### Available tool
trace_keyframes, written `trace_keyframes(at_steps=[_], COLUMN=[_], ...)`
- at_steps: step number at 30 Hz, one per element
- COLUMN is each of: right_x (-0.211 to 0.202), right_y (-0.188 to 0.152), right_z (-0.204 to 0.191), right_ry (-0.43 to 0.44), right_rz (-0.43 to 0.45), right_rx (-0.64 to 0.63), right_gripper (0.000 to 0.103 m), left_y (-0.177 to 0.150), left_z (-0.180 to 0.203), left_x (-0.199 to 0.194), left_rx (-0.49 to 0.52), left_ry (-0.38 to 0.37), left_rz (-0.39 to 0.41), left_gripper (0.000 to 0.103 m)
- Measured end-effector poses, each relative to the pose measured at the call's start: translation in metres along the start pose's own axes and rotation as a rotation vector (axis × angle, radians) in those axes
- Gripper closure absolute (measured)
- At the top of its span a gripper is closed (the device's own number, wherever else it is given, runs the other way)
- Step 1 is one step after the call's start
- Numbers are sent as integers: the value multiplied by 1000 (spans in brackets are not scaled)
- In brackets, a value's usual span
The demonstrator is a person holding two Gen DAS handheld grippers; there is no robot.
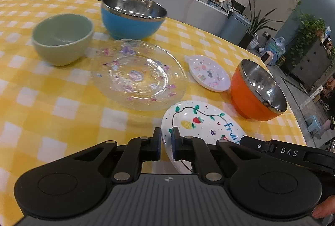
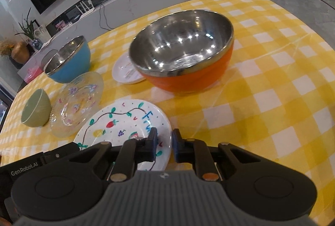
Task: Organize plates and bowls
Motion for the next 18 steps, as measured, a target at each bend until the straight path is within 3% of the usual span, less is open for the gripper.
trace_keyframes(at_steps=[6,18], right_x=[-7,-12], right_y=[-11,-47], right_z=[-12,-75], right_ry=[73,272], right_rz=[-30,-83], right_rx=[15,21], right_gripper=[90,92], left_y=[-3,-1], left_z=[-17,-76], left_x=[-32,-103], left_rx=[-43,-106], left_ry=[37,173], left_rz=[23,107], left_gripper=[94,94])
Point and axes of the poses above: each gripper's, at about its wrist camera, not at the fingertips, and x roughly the way its jaws point, z to its right, y to its top, the point moved 1 cm from there along x, roughly the way its jaws point, and after that the axes turned 5 degrees about z, right-handed, at the moved point
